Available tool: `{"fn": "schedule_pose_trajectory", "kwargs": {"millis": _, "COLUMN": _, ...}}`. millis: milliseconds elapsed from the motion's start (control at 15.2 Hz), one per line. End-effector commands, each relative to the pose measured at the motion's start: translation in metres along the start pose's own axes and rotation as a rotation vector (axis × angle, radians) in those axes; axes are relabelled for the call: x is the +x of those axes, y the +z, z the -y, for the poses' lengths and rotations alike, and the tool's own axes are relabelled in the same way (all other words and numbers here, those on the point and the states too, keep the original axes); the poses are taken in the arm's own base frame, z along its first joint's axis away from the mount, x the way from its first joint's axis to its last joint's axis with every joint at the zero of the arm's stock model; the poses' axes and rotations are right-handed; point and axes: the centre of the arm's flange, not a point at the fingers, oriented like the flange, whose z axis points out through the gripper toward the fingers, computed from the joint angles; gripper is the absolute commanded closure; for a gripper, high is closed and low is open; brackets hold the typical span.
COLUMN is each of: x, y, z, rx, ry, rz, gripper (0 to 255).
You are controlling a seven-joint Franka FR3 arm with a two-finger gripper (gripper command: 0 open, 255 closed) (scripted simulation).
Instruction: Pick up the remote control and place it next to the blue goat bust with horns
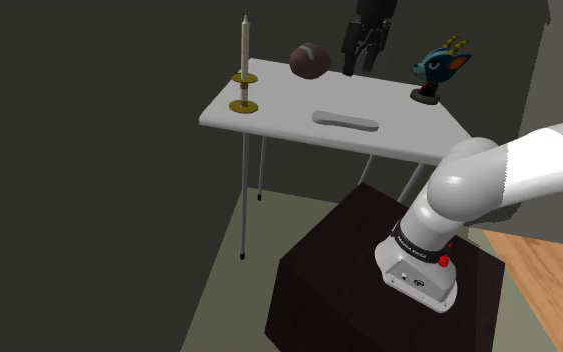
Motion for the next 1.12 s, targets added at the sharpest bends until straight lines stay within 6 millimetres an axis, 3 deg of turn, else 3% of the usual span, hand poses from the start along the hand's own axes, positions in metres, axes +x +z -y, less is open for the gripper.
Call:
{"fn": "schedule_pose_trajectory", "kwargs": {"millis": 0, "x": 0.000, "y": 0.000, "z": 0.000, "rx": 0.000, "ry": 0.000, "rz": 0.000, "gripper": 0}}
{"fn": "schedule_pose_trajectory", "kwargs": {"millis": 528, "x": 0.017, "y": 0.071, "z": -0.074, "rx": -0.009, "ry": -0.288, "rz": -0.018, "gripper": 0}}
{"fn": "schedule_pose_trajectory", "kwargs": {"millis": 1056, "x": 0.055, "y": 0.141, "z": -0.141, "rx": -0.019, "ry": -0.577, "rz": -0.036, "gripper": 0}}
